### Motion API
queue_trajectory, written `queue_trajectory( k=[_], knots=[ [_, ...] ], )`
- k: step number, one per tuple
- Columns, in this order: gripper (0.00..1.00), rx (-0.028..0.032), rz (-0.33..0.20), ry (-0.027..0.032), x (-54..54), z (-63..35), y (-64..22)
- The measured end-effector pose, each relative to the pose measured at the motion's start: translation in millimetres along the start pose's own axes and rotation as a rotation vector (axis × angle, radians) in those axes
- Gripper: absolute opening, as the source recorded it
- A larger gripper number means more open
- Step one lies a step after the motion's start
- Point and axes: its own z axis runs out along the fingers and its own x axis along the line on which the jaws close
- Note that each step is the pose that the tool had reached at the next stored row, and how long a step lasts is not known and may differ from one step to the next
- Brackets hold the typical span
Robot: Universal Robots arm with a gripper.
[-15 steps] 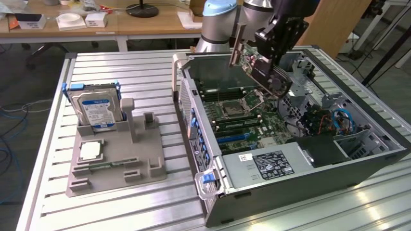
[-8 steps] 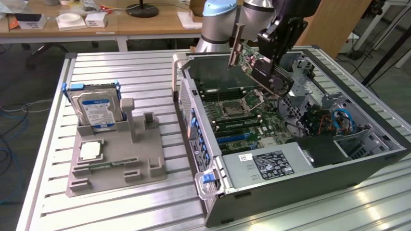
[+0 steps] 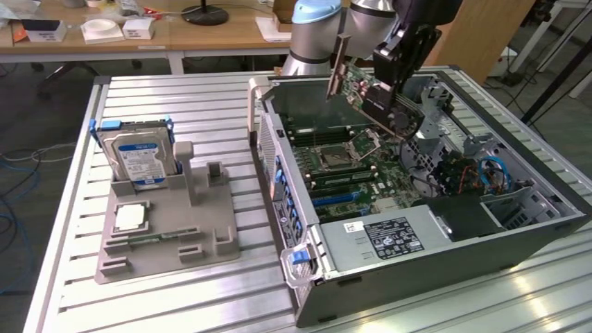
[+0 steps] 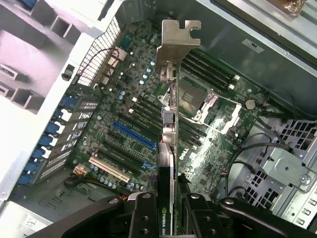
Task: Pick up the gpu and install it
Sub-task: 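Insert the gpu into the slot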
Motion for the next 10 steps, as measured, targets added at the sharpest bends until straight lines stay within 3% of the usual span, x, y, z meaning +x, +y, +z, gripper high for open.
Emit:
queue_trajectory(
  k=[10],
  knots=[
    [0.26,-0.0019,-0.081,0.0008,-0.5,0.4,-0.3]
  ],
)
